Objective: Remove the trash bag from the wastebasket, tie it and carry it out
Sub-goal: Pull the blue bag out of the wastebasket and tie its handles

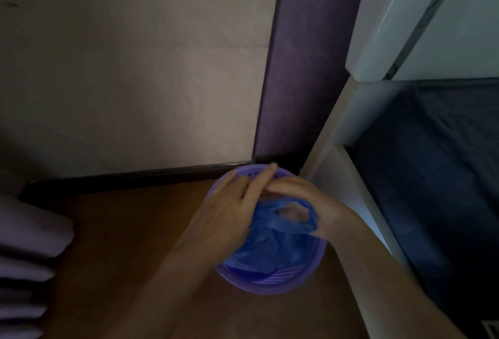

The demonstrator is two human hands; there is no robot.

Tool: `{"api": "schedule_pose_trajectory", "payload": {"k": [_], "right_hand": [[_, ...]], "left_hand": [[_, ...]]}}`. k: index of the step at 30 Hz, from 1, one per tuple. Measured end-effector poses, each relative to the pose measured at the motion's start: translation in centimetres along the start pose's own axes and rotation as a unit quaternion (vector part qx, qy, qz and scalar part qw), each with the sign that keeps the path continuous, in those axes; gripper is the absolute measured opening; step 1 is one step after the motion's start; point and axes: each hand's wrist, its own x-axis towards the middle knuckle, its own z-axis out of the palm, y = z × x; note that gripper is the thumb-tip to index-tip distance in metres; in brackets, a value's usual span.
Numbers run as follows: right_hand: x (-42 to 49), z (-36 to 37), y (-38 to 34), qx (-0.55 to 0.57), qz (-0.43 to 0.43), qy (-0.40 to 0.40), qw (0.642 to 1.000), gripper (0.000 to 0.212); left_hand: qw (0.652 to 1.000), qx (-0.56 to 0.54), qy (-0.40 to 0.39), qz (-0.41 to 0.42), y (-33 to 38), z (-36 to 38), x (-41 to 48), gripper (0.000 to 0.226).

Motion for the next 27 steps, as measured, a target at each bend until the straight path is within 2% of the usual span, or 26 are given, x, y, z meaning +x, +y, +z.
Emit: {"api": "schedule_pose_trajectory", "payload": {"k": [1,2,4,5,6,8,9,10,13,14,16,18,20,23,25,27], "right_hand": [[-0.4,-0.3,0.1,0.002,-0.013,-0.010,1.000,0.026],[-0.8,-0.3,-0.2,-0.033,-0.034,0.009,0.999,0.026],[-1.6,0.1,-1.0,-0.187,-0.096,0.066,0.975,0.024],[-1.8,0.3,-1.2,-0.299,-0.120,0.091,0.942,0.032],[-2.0,0.9,-1.2,-0.416,-0.127,0.097,0.895,0.049],[-1.6,1.8,-0.3,-0.609,-0.105,0.066,0.783,0.071],[-1.3,2.2,0.3,-0.655,-0.101,0.050,0.747,0.069],[-1.0,2.3,0.7,-0.670,-0.098,0.040,0.735,0.061],[-0.6,1.7,1.3,-0.646,-0.085,0.033,0.758,0.038],[-0.6,1.5,1.2,-0.630,-0.075,0.032,0.772,0.032],[-1.0,1.4,0.5,-0.625,-0.082,0.048,0.775,0.019],[-1.3,1.1,-0.2,-0.622,-0.091,0.057,0.776,0.025],[-1.4,0.9,-0.8,-0.583,-0.098,0.032,0.806,0.028],[-2.1,0.7,-1.9,-0.478,-0.127,-0.004,0.869,0.027],[-2.4,0.4,-2.1,-0.377,-0.148,0.009,0.914,0.026],[-2.2,0.0,-1.8,-0.279,-0.175,0.036,0.943,0.027]], "left_hand": [[0.999,-0.026,-0.010,-0.043,-0.2,0.1,0.2,0.087],[0.997,-0.029,-0.026,-0.073,-0.5,0.1,0.3,0.079],[0.996,0.011,-0.044,-0.077,-1.0,0.4,0.5,0.054],[0.996,0.018,-0.042,-0.071,-1.1,0.5,0.5,0.042],[0.996,0.017,-0.046,-0.072,-0.9,0.5,0.5,0.034],[0.996,0.015,-0.047,-0.068,-0.7,0.8,0.5,0.029],[0.996,0.008,-0.050,-0.073,-0.7,0.9,0.5,0.030],[0.995,0.000,-0.055,-0.082,-0.6,1.0,0.5,0.032],[0.994,-0.020,-0.057,-0.095,-0.9,1.4,0.5,0.038],[0.993,-0.028,-0.060,-0.098,-0.9,1.3,0.4,0.037],[0.991,-0.054,-0.068,-0.106,-0.9,1.1,0.3,0.028],[0.988,-0.078,-0.073,-0.112,-1.1,0.8,0.4,0.015],[0.987,-0.096,-0.078,-0.107,-1.4,1.0,0.3,0.011],[0.976,-0.149,-0.100,-0.122,-1.4,1.3,0.1,0.015],[0.968,-0.178,-0.108,-0.142,-1.4,1.3,0.0,0.018],[0.965,-0.199,-0.099,-0.139,-1.2,1.4,0.1,0.017]]}}
